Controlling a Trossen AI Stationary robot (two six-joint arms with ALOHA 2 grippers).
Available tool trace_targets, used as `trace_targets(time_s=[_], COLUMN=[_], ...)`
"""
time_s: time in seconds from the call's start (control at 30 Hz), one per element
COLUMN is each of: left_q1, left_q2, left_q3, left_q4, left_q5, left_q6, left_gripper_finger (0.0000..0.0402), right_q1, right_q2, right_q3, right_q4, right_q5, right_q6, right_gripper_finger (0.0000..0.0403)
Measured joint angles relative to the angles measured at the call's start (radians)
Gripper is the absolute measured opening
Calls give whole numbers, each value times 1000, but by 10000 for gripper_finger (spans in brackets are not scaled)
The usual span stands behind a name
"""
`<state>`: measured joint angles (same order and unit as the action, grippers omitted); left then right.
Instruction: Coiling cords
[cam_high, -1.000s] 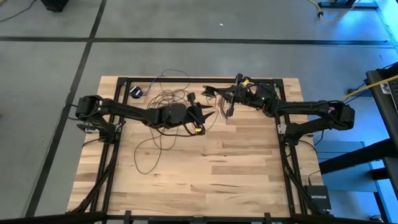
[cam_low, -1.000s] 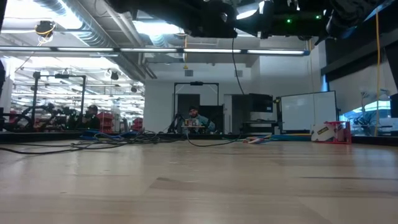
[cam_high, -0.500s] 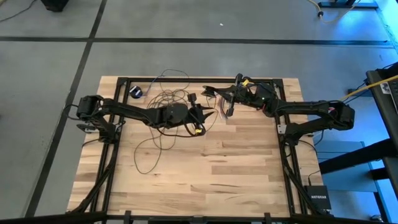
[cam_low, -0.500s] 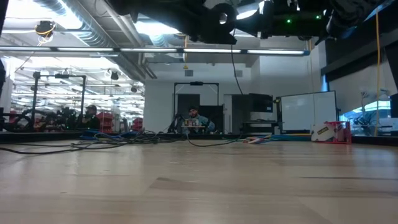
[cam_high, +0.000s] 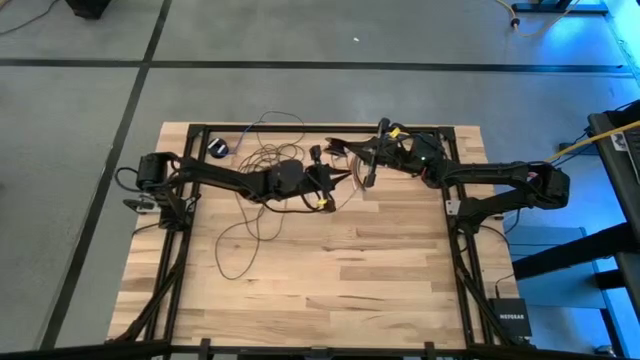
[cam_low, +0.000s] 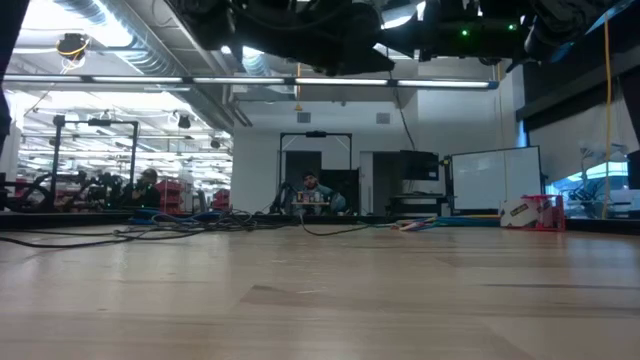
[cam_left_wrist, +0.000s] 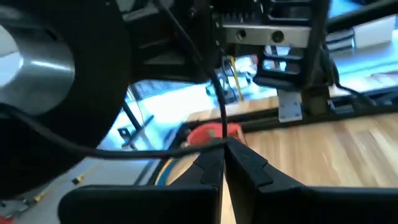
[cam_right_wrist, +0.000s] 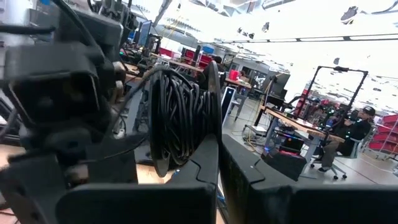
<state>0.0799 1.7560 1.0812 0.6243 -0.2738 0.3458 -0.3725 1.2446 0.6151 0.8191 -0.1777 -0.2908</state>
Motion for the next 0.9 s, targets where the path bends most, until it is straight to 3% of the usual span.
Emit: trace_targets(time_s=[0.4,0.7,0.77,0.9], left_q1=[60,79,80,67], left_q2=[49,50,50,32], left_q3=[0,-1,-1,0], left_q4=[55,-24,-57,-133], left_q5=[-11,-49,-89,-271], left_q6=[-50,-4,32,141], left_gripper_finger=[4,4,2,4], right_q1=[-1,-2,-2,-2], right_q2=[1,-2,-13,-42], right_q3=[11,12,12,11], right_q4=[1,24,4,-68], right_q5=[-101,-147,-135,-98], right_q6=[37,81,80,43], right_gripper_finger=[10,10,10,10])
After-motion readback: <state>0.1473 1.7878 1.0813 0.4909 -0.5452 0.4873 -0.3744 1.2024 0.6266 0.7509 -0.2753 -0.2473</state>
